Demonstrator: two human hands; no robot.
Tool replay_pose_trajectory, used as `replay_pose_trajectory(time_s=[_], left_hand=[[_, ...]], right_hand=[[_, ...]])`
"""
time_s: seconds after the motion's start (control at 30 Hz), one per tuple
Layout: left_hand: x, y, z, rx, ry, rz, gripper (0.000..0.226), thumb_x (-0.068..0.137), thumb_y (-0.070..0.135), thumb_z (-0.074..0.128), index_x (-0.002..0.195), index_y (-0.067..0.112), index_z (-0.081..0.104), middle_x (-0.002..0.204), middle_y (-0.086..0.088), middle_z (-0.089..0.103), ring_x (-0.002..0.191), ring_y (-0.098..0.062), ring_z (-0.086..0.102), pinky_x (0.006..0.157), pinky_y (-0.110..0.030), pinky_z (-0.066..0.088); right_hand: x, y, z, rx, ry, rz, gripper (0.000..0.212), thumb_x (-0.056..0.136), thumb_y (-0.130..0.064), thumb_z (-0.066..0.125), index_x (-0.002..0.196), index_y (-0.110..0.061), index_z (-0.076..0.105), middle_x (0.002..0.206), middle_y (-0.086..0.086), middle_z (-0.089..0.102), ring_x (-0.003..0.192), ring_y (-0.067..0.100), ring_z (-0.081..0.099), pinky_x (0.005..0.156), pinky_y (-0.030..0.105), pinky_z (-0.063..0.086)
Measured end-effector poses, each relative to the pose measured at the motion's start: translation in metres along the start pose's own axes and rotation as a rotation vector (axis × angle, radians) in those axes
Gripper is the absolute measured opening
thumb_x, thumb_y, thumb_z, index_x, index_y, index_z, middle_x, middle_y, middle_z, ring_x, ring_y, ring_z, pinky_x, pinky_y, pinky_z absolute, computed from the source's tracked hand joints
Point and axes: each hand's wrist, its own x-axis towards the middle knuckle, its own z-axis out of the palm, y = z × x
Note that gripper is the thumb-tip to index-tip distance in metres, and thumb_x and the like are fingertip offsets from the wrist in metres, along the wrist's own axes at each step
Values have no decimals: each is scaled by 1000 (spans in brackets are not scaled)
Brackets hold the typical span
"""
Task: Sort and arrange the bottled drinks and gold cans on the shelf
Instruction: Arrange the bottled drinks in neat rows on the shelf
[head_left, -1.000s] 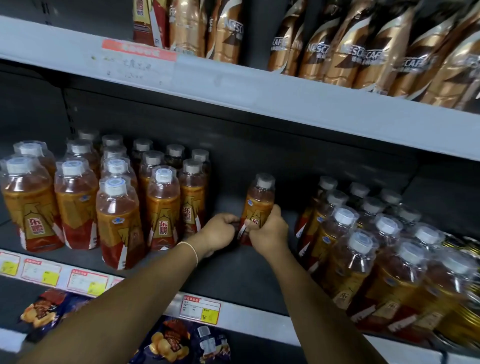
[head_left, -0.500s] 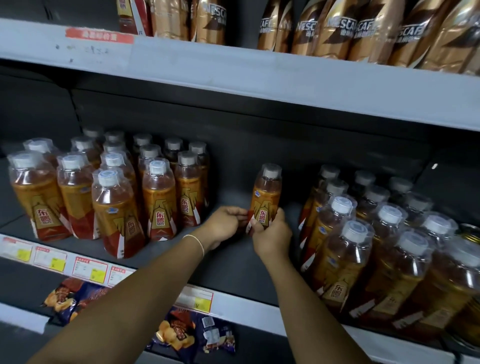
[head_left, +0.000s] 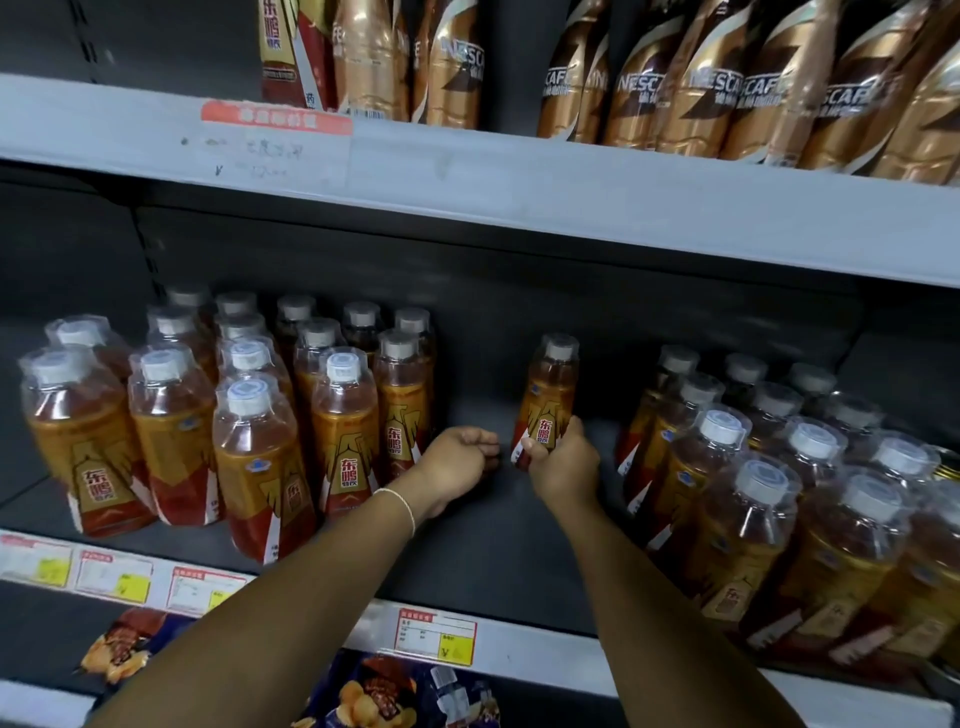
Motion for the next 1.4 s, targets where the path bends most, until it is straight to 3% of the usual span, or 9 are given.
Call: replay_pose_trajectory(time_s=[0.17, 0.53, 0.63, 0.73, 0.9, 1.0, 1.13, 1.23, 1.4], left_hand=[[-1, -4, -3, 62, -13, 26, 39, 94, -12, 37, 126, 1, 56, 128, -19, 59, 118, -29, 59, 104, -38, 45], [-11, -4, -13, 220, 8, 83, 48, 86, -12, 37, 119, 15, 58, 123, -11, 61, 117, -24, 57, 104, -35, 44], [-18, -4, -19, 240, 36, 102, 43, 88, -11, 41, 118, 14, 58, 119, -8, 61, 112, -20, 57, 94, -25, 47], [-26, -2, -29, 262, 53, 129, 37, 89, -9, 45, 107, 22, 57, 107, 2, 59, 97, -8, 56, 69, -3, 42], [-38, -2, -46, 301, 67, 127, 36, 88, -10, 45, 106, 17, 60, 91, 10, 61, 79, 2, 59, 61, -2, 42], [-43, -2, -54, 403, 112, 128, 41, 86, -3, 47, 124, 10, 58, 104, 1, 62, 93, -13, 57, 69, -10, 41], [-51, -6, -64, 459, 162, 141, 23, 88, 6, 47, 106, 15, 59, 88, 5, 59, 86, -15, 56, 58, -13, 39], [-56, -8, -69, 478, 194, 143, 13, 90, 8, 47, 96, 12, 58, 92, -2, 63, 86, -17, 58, 66, -19, 41], [-65, -15, -76, 475, 203, 120, 24, 88, 13, 50, 108, 13, 63, 102, -7, 66, 95, -23, 62, 80, -28, 49]], right_hand=[[8, -2, 5, -19, 1, 20, 53, 86, -26, 74, 128, -5, 49, 122, 16, 64, 110, 34, 61, 87, 37, 48], [12, -3, 5, -67, -29, 29, 53, 86, -22, 74, 128, -2, 47, 124, 20, 62, 112, 37, 60, 92, 41, 50], [12, -5, 2, -89, -52, 36, 54, 85, -24, 76, 128, -4, 49, 125, 18, 61, 112, 35, 61, 91, 40, 50], [12, -12, -7, -180, -87, 63, 50, 84, -34, 76, 121, -7, 57, 119, 15, 65, 105, 32, 64, 81, 37, 52], [5, -42, -21, -528, -73, -24, 37, 87, -49, 65, 102, -14, 65, 90, 5, 62, 79, 23, 60, 66, 31, 49], [-2, -64, -6, -286, -175, -255, 32, 89, -46, 65, 90, -14, 70, 89, 5, 72, 89, 25, 68, 76, 31, 55], [-19, -98, 21, 100, -400, -373, 61, 86, -41, 72, 137, -15, 53, 118, 0, 64, 107, 18, 64, 96, 35, 52], [-23, -110, 39, 151, -491, -423, 66, 82, -29, 77, 140, -25, 47, 128, -3, 61, 117, 19, 59, 103, 39, 48], [-25, -108, 53, 208, -445, -400, 62, 78, -21, 81, 131, -31, 51, 108, -13, 62, 108, 15, 62, 97, 36, 50]])
